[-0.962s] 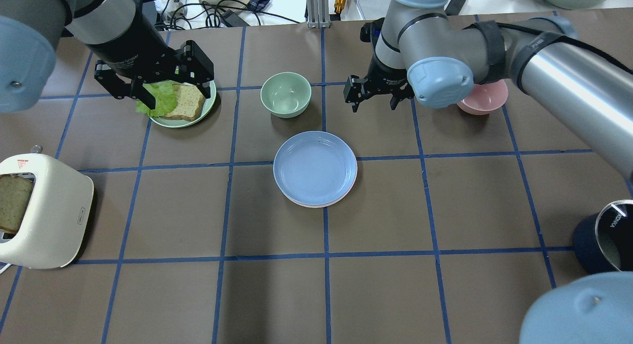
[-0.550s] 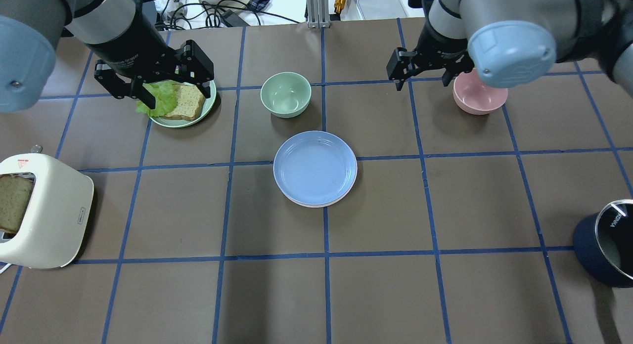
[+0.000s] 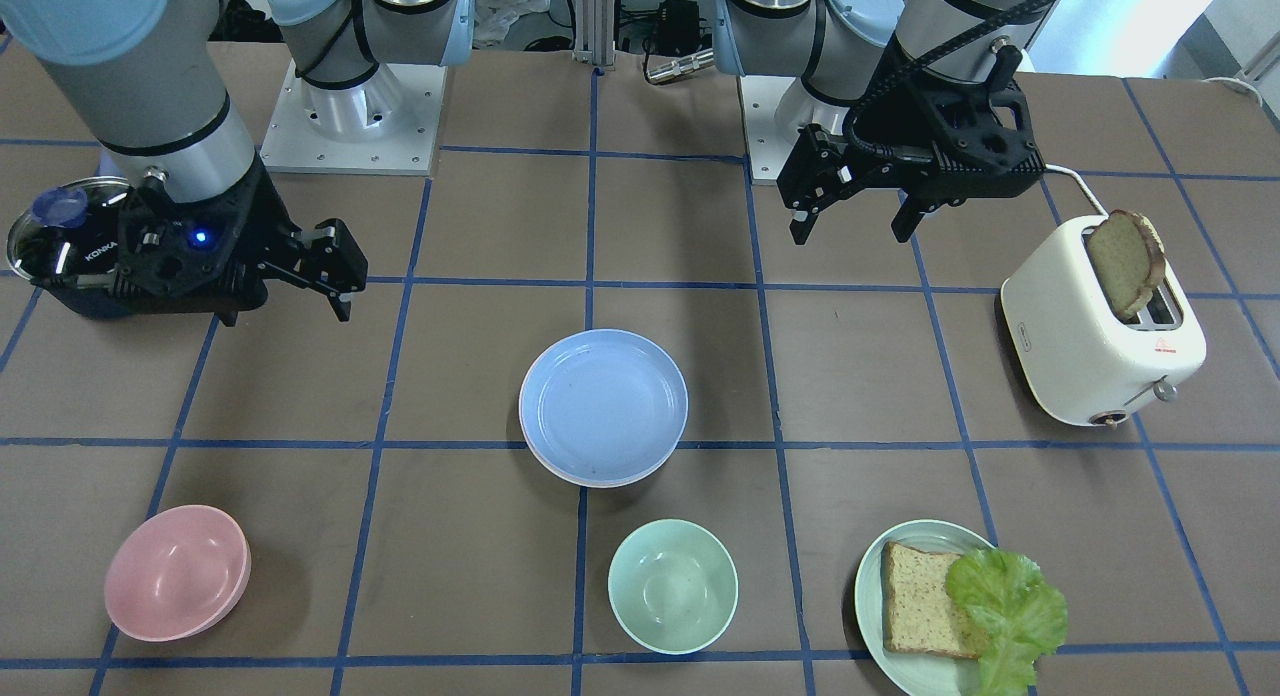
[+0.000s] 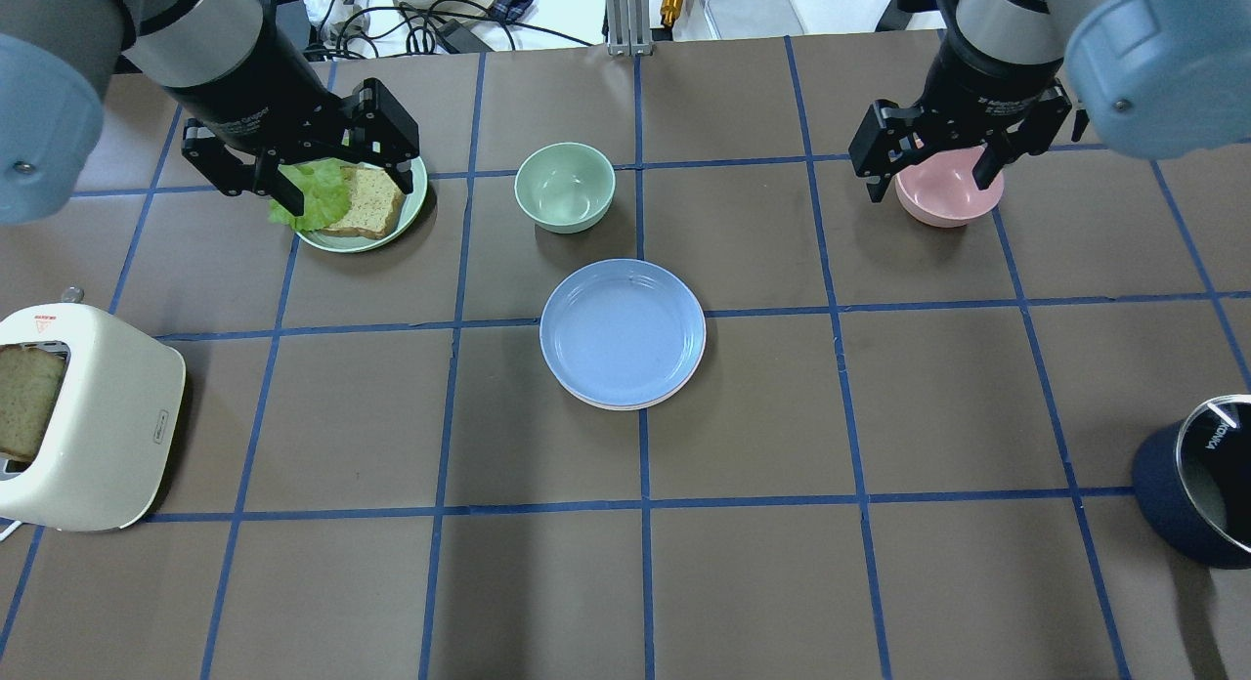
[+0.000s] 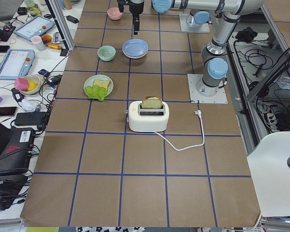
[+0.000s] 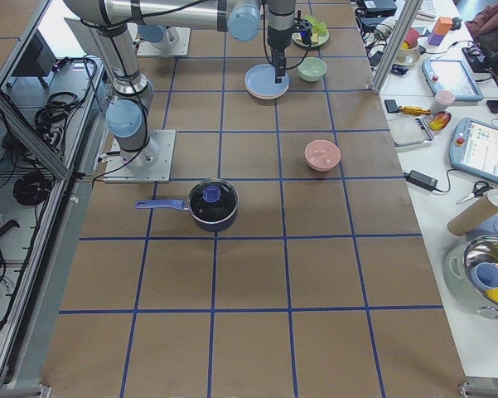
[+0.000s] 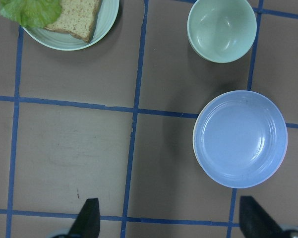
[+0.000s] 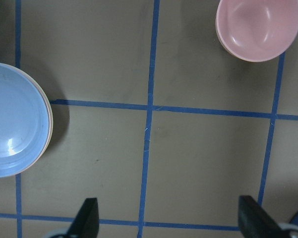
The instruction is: Stack three plates with pink and blue
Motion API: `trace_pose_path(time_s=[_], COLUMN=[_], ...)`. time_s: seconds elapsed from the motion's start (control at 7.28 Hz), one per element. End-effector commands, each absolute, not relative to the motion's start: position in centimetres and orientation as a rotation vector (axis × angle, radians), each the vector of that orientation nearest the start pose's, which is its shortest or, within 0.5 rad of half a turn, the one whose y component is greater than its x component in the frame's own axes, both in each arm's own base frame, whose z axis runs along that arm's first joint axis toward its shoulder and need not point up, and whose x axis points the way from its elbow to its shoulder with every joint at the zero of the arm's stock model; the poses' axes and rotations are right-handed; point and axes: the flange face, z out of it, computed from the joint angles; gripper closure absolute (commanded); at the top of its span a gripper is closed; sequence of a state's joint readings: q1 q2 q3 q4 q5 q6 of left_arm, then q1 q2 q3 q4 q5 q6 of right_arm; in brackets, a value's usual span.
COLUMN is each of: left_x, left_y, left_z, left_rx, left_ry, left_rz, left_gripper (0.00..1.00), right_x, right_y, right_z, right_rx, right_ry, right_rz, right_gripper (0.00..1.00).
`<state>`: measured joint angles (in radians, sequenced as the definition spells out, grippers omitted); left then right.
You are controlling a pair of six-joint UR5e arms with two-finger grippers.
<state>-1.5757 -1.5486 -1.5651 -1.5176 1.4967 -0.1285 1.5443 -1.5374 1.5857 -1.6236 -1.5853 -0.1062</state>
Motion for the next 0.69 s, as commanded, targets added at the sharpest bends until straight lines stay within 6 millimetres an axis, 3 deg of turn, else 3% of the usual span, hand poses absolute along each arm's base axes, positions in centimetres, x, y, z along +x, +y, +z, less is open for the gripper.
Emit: trace_pose_path(time_s=[0.0, 0.55], left_x=[-14.5, -13.8], left_y=[-48.9, -48.3], left_z=[50.7, 50.7], left_rx=[-0.185, -0.096], left_ry=[3.211, 3.144], left_rz=[-0.118, -0.077], left_gripper=[0.00, 0.00], right_x=[11.8, 12.3], right_y=[-49.4, -48.1], right_z=[48.3, 48.9], right_rx=[-0.123, -0.103], right_ry=[3.144, 3.099], right_rz=[0.008, 0.079], right_gripper=[0.00, 0.03])
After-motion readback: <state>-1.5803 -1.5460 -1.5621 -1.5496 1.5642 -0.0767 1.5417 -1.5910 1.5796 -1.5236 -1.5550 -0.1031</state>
